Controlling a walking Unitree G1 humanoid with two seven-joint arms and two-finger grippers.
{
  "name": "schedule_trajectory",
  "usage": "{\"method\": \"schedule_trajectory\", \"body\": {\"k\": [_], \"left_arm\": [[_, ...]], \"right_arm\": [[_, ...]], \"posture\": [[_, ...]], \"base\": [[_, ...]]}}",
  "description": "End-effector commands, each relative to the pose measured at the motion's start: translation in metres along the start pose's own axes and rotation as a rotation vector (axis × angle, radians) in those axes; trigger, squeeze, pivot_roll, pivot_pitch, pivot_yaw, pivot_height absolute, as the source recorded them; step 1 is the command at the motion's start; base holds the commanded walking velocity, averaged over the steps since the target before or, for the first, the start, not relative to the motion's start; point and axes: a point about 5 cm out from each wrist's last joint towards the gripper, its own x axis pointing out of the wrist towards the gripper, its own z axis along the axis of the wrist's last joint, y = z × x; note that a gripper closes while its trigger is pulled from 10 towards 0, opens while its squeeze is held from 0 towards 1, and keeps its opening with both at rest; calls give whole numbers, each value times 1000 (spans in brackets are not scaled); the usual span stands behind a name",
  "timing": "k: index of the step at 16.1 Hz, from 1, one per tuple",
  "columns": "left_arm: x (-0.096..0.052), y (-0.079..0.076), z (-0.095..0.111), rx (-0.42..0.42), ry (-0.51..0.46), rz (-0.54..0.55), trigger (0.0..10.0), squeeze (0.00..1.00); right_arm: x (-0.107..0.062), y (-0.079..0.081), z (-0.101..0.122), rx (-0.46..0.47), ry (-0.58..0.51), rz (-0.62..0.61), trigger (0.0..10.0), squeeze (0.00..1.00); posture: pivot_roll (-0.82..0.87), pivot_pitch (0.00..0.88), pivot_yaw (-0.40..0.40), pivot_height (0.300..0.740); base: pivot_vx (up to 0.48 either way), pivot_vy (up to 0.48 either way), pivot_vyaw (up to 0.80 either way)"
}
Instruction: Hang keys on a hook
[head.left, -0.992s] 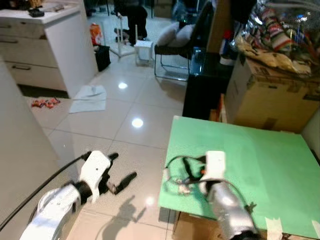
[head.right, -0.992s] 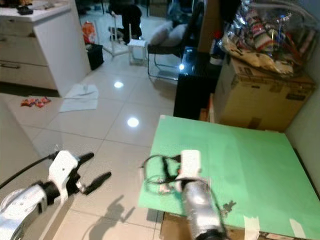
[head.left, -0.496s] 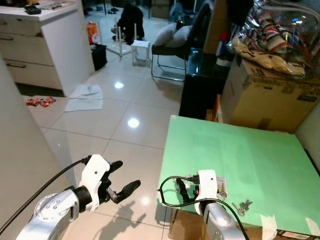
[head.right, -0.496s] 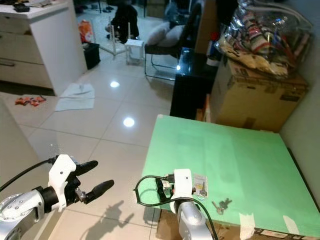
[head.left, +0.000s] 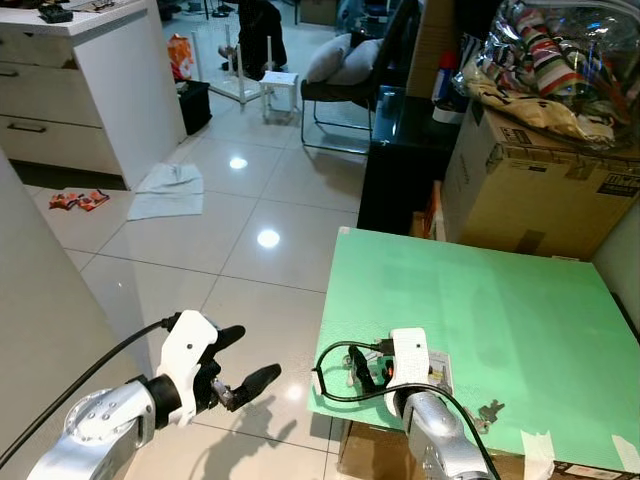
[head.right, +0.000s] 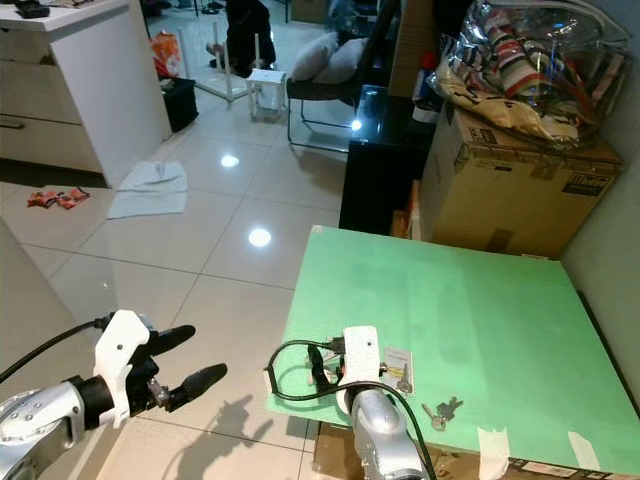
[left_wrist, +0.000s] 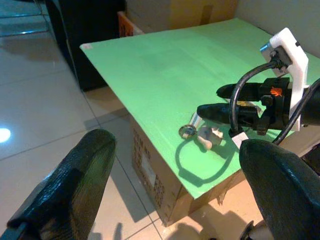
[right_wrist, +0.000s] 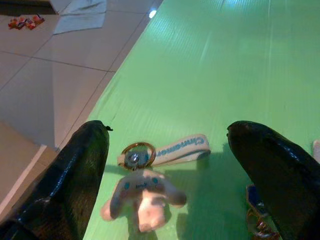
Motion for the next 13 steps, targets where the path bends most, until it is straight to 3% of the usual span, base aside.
{"method": "schedule_trajectory", "body": {"k": [1, 3, 13], "left_arm": [[-3, 0, 4, 10, -5, 1, 10000, 0], [-4, -1, 2, -15, 0, 4, 10000, 0], [-1, -6, 3, -10, -4, -6, 10000, 0]], "right_arm": [[0, -1, -3, 15, 11, -5, 10000, 0], [4, -2, -6, 80, 58, -4, 10000, 0], [10, 0, -16, 74, 210, 61, 10000, 0]], "posture": [[77, 40, 1, 740], [79, 36, -5, 740], [82, 34, -9, 740]], "base": [[0, 0, 0], [0, 0, 0], [0, 0, 0]]}}
